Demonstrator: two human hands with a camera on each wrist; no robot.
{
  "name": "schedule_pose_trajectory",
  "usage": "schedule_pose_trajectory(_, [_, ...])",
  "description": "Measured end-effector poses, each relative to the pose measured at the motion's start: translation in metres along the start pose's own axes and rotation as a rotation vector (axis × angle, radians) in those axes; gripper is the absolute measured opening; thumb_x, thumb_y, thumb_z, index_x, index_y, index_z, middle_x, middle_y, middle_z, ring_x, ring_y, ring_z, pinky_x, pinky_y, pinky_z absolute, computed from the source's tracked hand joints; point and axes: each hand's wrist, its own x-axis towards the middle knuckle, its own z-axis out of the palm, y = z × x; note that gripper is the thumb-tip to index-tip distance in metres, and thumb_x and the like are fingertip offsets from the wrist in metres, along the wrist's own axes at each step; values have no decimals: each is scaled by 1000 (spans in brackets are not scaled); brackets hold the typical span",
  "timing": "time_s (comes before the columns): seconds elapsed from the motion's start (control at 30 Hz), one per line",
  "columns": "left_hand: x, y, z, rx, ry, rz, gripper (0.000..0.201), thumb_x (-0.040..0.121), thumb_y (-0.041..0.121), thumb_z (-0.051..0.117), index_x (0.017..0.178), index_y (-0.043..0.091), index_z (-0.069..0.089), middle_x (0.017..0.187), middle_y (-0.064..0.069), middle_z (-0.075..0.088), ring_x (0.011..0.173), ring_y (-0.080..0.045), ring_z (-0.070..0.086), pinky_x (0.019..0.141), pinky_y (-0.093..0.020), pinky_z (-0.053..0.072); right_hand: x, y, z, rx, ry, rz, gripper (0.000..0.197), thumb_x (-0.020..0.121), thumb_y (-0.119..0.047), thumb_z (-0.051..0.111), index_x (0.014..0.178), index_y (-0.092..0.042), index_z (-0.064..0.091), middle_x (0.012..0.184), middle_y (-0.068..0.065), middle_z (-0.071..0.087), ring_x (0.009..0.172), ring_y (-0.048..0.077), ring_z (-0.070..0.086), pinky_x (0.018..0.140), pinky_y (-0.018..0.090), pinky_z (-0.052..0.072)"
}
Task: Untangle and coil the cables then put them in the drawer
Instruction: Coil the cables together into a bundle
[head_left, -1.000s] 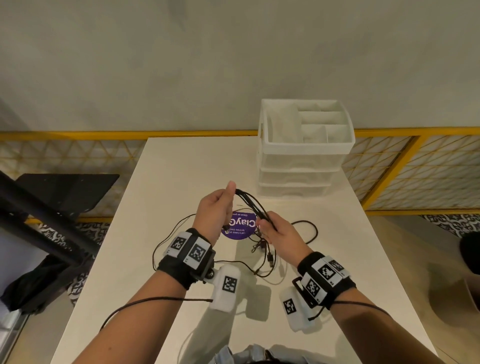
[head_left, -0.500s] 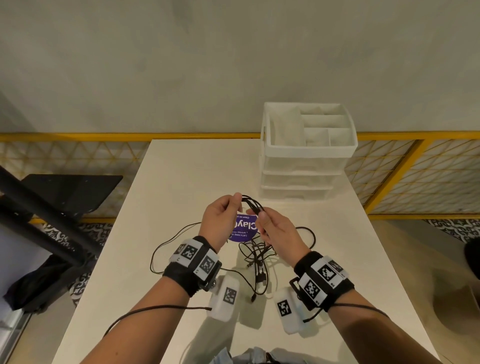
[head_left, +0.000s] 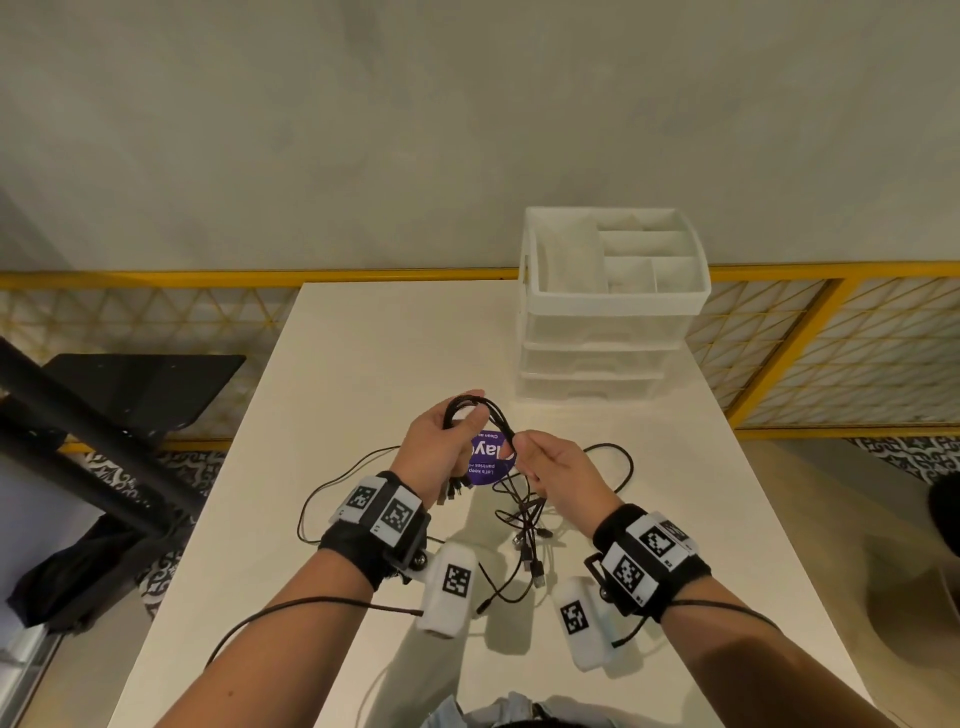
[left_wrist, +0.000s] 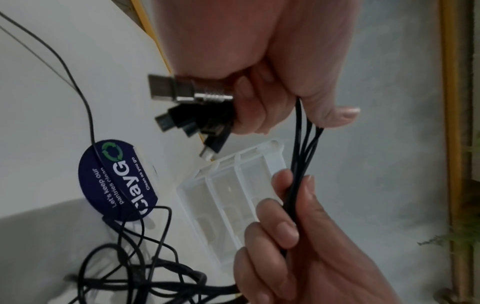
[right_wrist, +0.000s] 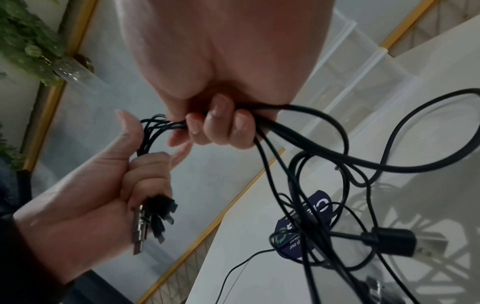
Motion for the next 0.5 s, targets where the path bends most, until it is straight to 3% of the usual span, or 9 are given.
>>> schedule_pose_trajectory(0.17, [-3,1,5,-32,-69,-30,31,97,33,43,105,18,68,44,10,25,39,-6,20,39,-19,22,2,-3,4,7,-63,24,31,96,-24,41,73,-21,62,56,-5,36,47,8,26,44,16,23])
schedule_pose_trajectory(0.4, [-12,9,18,-58,29,23,42,99,36,35,89,10,67,41,8,39,31,-7,34,36,-16,29,5,-2,12,44,-143,76,40,98,-31,34,72,-14,58,55,0,30,41,5,25,42,13,24])
schedule_pose_trajectory(0.5, [-9,10,18,-76,95,42,46,97,45,33,76,16,61,41,5,32,38,-12,27,41,-21,24,6,6,11,-7,-133,65,41,98,-31,34,69,-15,59,52,-3,33,44,5,30,49,17,29])
